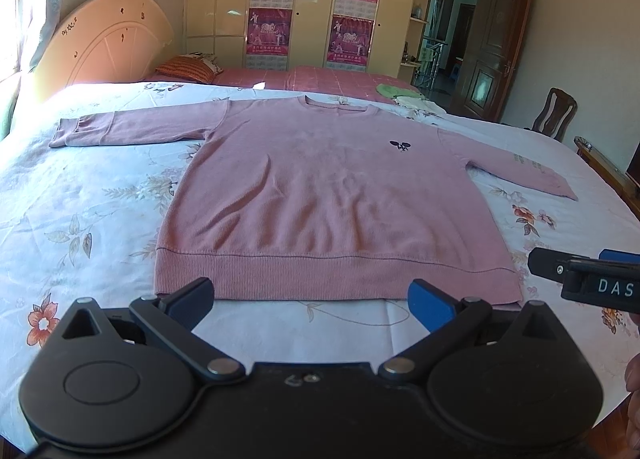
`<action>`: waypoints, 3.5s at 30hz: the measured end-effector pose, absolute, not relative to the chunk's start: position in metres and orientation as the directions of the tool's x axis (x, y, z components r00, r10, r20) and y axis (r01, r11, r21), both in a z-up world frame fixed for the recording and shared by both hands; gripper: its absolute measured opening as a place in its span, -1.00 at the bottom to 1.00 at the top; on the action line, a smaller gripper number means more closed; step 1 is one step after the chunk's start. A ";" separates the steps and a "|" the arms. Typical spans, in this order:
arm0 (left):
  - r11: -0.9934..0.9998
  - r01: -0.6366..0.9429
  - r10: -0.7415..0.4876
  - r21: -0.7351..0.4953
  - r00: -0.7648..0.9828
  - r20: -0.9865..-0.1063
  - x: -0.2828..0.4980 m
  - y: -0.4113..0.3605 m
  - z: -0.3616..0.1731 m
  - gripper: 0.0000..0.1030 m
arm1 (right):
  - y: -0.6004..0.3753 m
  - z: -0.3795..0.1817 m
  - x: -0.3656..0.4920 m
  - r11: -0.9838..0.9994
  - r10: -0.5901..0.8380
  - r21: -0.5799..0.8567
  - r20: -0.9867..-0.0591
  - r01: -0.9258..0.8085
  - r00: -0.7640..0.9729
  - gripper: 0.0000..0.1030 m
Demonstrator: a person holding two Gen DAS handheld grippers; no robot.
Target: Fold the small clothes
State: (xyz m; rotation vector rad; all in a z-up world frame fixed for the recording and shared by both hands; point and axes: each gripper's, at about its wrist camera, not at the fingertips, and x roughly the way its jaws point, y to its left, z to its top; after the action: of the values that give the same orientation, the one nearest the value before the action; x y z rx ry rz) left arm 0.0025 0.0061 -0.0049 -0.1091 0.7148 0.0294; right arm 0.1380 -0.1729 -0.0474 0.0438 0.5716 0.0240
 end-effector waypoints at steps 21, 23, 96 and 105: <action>0.995 -0.047 -0.019 -0.082 0.751 -0.660 0.025 -0.003 -0.007 1.00 | -0.181 -0.049 0.159 0.998 0.019 0.054 -0.550 0.013 0.835 1.00; 0.995 -0.050 -0.019 -0.084 0.745 -0.667 0.029 -0.003 -0.009 1.00 | -0.185 -0.050 0.162 0.998 0.014 0.061 -0.554 0.024 0.832 1.00; 0.995 -0.102 0.056 -0.012 0.643 -0.764 0.309 0.035 -0.079 0.54 | -0.450 -0.047 0.341 0.930 -0.061 0.308 -0.405 0.199 0.912 -0.85; 0.986 -0.146 0.038 -0.083 0.677 -0.735 0.298 0.108 -0.077 0.12 | -0.203 -0.057 0.357 0.952 0.289 0.213 -0.388 -0.220 0.875 -0.85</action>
State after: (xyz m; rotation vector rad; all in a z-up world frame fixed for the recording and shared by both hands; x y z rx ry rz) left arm 0.2975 0.1081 -0.0769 -0.1385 0.8214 0.1037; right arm 0.3566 -0.2029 -0.0568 0.1643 0.4289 0.2665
